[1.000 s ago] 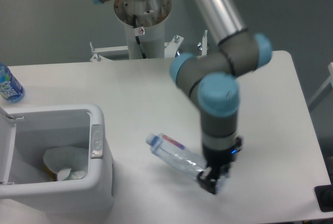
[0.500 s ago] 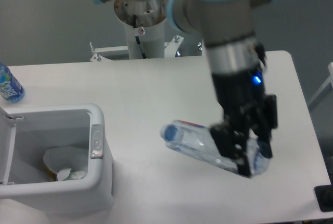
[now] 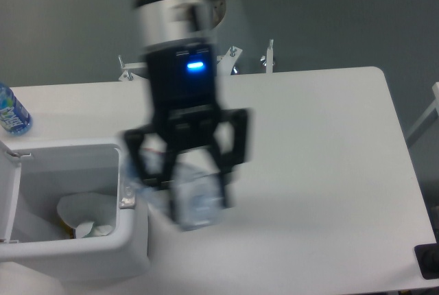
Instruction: Place the trash in the trash can
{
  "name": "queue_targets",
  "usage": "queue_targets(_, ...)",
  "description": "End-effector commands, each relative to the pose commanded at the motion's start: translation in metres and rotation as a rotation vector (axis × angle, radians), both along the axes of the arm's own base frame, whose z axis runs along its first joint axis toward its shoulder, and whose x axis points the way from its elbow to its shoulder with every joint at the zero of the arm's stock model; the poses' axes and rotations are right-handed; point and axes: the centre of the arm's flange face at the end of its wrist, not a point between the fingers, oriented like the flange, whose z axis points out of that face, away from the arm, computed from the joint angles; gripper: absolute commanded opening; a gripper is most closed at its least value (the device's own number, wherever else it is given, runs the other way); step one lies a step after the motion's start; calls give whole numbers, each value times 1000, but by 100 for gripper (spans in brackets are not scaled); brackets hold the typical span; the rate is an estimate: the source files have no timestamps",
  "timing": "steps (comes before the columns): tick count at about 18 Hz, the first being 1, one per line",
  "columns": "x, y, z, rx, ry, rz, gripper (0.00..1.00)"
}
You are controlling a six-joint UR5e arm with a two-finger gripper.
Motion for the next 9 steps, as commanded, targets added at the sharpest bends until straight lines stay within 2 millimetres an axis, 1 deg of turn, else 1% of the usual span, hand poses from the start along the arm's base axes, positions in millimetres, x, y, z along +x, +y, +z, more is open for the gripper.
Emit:
queue_targets(2,11,12,-14,-17,-10,-23,53)
queue_targets(3,20,18,-22,-28,-16,-38,53)
queue_targets(4,26,22,-31,-42,-22,-50,58)
queue_targets(5,31,23,-41,-61,-29,-56,81)
queue_targets(6,33,21,-48,-79,-21,-67,100)
queue_targets(7,35,19,-49,-89,-11,-81,100)
queue_targets(9,36,14,-40,-79,-2,-82,100)
